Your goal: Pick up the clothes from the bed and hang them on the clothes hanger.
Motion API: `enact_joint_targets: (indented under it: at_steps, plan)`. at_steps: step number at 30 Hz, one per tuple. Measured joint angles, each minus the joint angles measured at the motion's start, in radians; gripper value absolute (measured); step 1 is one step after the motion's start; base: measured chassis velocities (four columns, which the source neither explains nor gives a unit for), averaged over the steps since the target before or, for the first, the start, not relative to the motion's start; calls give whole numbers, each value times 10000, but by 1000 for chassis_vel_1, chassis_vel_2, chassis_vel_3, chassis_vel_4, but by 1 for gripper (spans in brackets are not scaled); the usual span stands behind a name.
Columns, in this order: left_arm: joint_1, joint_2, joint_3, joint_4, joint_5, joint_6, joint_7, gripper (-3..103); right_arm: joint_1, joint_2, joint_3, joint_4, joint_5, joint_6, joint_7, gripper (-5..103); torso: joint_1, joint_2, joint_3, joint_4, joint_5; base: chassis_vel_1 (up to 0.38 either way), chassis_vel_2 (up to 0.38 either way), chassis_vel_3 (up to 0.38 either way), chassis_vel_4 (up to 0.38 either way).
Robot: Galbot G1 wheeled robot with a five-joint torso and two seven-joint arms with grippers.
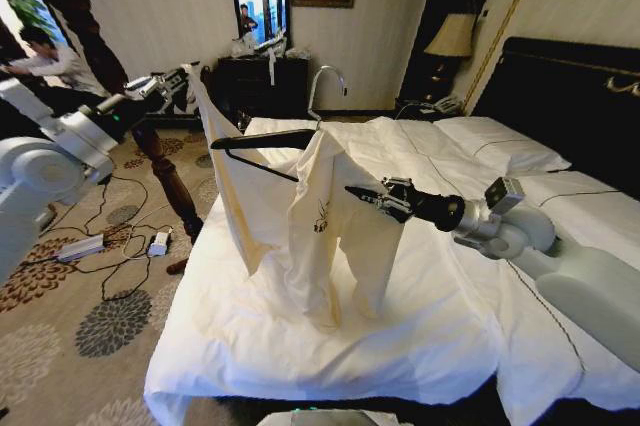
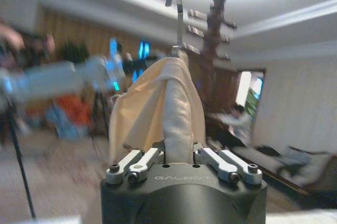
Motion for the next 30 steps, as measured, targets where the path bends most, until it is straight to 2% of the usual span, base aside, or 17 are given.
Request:
enact_joint_targets:
  at_steps: [2,5,11,15,16,20,23,30]
  plan:
    - [-45,-1,-3,140,5,-5,52,0,105,-101,29,-212,-254,0,-132,19,0,0,0,-1,1,0,0,0,0]
    - [-139,-9,-27,655,45,-42,237,0,550,-575,208,-984,-1014,44,-907,19,1,0,0,-3,5,0,0,0,0]
    - [6,-214,-10,743,151,-84,426,0,982,-846,382,-1377,-1009,56,-1100,19,0,0,0,-3,-1,0,0,0,0]
    - [188,-408,0,429,146,-87,469,0,1032,-844,419,-1328,-618,38,-833,19,1,0,0,-5,4,0,0,0,0]
    - [494,-574,-7,-141,1,-94,462,0,772,-652,371,-828,258,24,-248,19,0,0,0,-2,2,0,0,0,0]
    - [644,-746,-8,-249,2,-94,218,0,526,-450,289,-417,1172,64,-78,19,0,0,0,-1,3,0,0,0,0]
    - [644,-922,49,69,59,-154,-104,0,395,-382,218,-298,1449,153,-481,19,0,0,0,-3,-3,0,0,0,0]
    - [603,-924,121,446,35,-164,-156,0,309,-223,122,-301,1602,241,-1351,19,0,0,0,-4,2,0,0,0,0]
